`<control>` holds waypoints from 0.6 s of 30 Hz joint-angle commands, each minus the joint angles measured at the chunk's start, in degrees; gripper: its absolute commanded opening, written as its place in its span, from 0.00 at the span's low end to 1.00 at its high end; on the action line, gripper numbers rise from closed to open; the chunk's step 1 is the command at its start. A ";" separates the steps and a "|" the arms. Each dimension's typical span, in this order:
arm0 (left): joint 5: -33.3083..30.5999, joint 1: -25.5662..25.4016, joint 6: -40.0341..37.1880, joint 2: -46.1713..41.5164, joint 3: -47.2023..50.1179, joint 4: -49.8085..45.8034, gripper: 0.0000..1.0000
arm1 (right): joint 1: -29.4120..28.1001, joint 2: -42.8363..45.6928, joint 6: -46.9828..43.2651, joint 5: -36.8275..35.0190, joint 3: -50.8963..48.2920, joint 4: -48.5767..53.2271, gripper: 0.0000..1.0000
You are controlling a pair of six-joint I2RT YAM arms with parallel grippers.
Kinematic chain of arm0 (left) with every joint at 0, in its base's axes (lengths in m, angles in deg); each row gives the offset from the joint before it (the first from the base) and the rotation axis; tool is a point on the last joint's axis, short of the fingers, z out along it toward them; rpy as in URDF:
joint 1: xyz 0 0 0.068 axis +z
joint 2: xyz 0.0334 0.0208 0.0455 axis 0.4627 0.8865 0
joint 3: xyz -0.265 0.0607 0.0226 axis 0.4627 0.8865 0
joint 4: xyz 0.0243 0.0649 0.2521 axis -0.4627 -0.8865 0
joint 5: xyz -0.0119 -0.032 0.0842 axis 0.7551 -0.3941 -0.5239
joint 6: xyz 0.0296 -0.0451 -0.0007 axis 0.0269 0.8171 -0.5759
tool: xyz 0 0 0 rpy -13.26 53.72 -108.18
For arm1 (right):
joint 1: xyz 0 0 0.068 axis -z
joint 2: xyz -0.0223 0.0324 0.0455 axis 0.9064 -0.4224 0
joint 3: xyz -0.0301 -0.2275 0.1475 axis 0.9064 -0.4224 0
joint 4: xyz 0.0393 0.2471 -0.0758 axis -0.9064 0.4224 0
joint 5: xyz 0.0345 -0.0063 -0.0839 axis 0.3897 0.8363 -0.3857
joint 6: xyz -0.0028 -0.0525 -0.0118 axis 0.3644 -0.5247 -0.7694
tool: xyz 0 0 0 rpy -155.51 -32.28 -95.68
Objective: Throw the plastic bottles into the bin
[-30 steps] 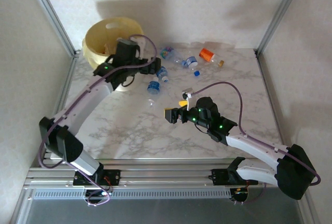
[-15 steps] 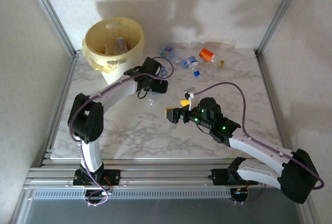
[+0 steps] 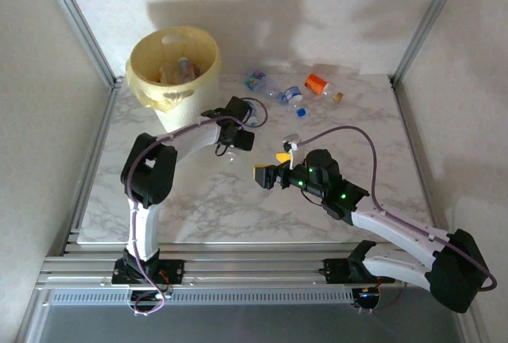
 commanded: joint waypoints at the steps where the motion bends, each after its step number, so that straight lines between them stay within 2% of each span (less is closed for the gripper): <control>1: -2.02 1.19 0.53 2.10 -2.52 -1.47 0.84 | -0.36 0.94 -1.08 -1.16 -0.29 0.60 0.99; 7: -2.27 1.58 -0.01 5.10 -3.32 -1.48 0.78 | -0.38 0.53 -0.99 -0.96 -0.26 0.46 0.99; 14: -1.51 1.57 0.07 3.65 -1.12 0.15 0.60 | -0.34 0.63 -1.08 -1.34 -0.33 0.54 0.99; 18: -0.72 1.51 0.07 1.37 0.18 1.15 0.54 | -0.34 0.54 -0.99 -1.56 -0.46 0.36 0.99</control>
